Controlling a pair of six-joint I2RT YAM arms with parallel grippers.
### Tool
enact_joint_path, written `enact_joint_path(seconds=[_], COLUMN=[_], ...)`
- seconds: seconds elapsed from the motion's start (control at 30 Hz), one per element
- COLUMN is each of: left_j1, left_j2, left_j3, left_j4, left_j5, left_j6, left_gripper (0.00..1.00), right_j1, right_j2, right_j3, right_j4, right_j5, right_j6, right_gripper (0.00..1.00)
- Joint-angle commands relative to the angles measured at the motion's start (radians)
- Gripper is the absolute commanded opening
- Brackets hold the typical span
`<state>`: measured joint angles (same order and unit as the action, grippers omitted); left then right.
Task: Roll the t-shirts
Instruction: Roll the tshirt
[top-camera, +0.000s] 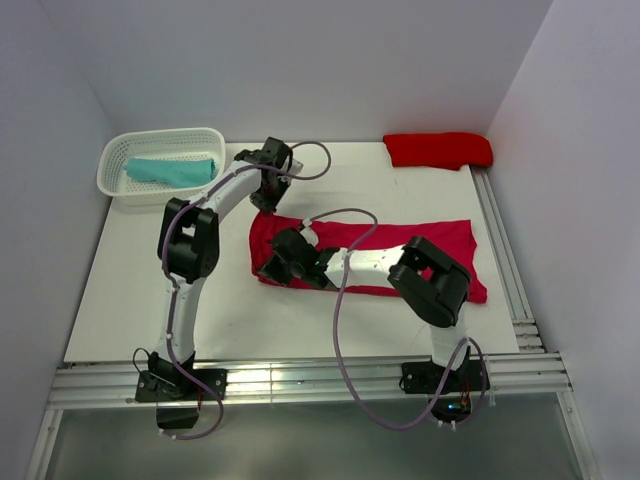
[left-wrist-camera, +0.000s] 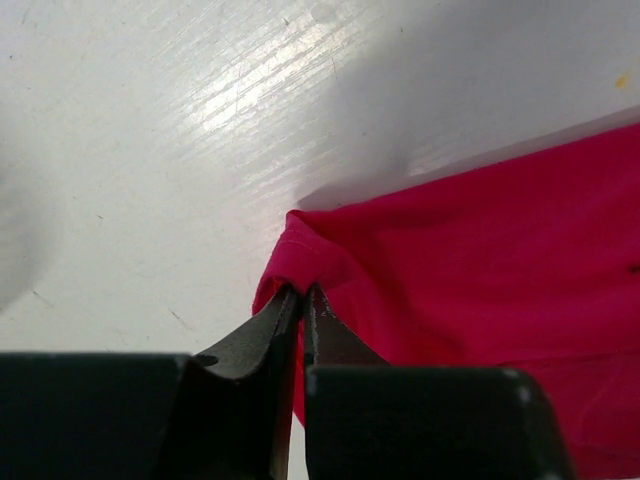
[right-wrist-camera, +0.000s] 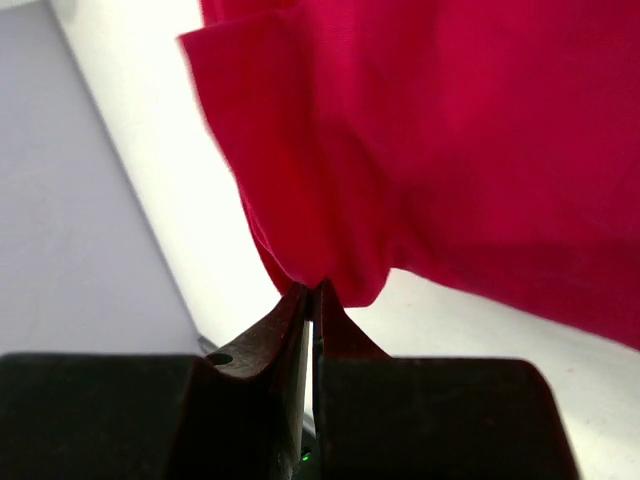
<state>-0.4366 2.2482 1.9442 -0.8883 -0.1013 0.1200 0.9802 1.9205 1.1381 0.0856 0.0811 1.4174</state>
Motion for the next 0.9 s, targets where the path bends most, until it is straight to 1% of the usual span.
enact_joint_path(seconds=[0.0,0.3,0.4,0.47,0.5,0.57,0.6,0.77,0.8,0.87], left_j1=[-0.011,-0.033,-0.040,-0.044,-0.045,-0.047,-0.050,-0.053,-0.053,-0.053], left_j2=[0.014,0.050,0.057,0.054,0.047,0.039,0.030,-0.004,-0.019,-0.033], left_j3=[0.044,0.059,0.070,0.071,0.068,0.068,0.068,0.075,0.076,0.081], left_j4=[0.006,0.006,0.005,0.012,0.017,0.028,0.031,0.054,0.057,0.068], left_j5=[-0.015,-0.026,-0.028,-0.028,-0.025,-0.015,-0.008,0.037,0.058,0.083], left_j6=[0.017,0.018,0.023,0.023,0.023,0.023,0.023,0.027,0.029,0.035], left_gripper=[0.11,0.15,0.19,0.24,0.28,0.32,0.38,0.53,0.57,0.59], right_j1=[-0.014,-0.038,-0.044,-0.046,-0.048,-0.049,-0.049,-0.051,-0.052,-0.052], right_j2=[-0.077,-0.123,-0.130,-0.130,-0.129,-0.124,-0.123,-0.127,-0.130,-0.140], right_j3=[-0.023,-0.153,-0.195,-0.218,-0.231,-0.238,-0.242,-0.258,-0.264,-0.271], right_j4=[0.032,0.114,0.141,0.163,0.172,0.186,0.187,0.198,0.198,0.200], right_j5=[0.002,0.003,0.003,0.003,0.002,-0.001,-0.001,0.008,0.011,0.016], right_j6=[0.000,0.034,0.049,0.058,0.063,0.068,0.071,0.084,0.089,0.094], right_gripper=[0.00,0.00,0.00,0.00,0.00,0.00,0.00,0.00,0.00,0.00])
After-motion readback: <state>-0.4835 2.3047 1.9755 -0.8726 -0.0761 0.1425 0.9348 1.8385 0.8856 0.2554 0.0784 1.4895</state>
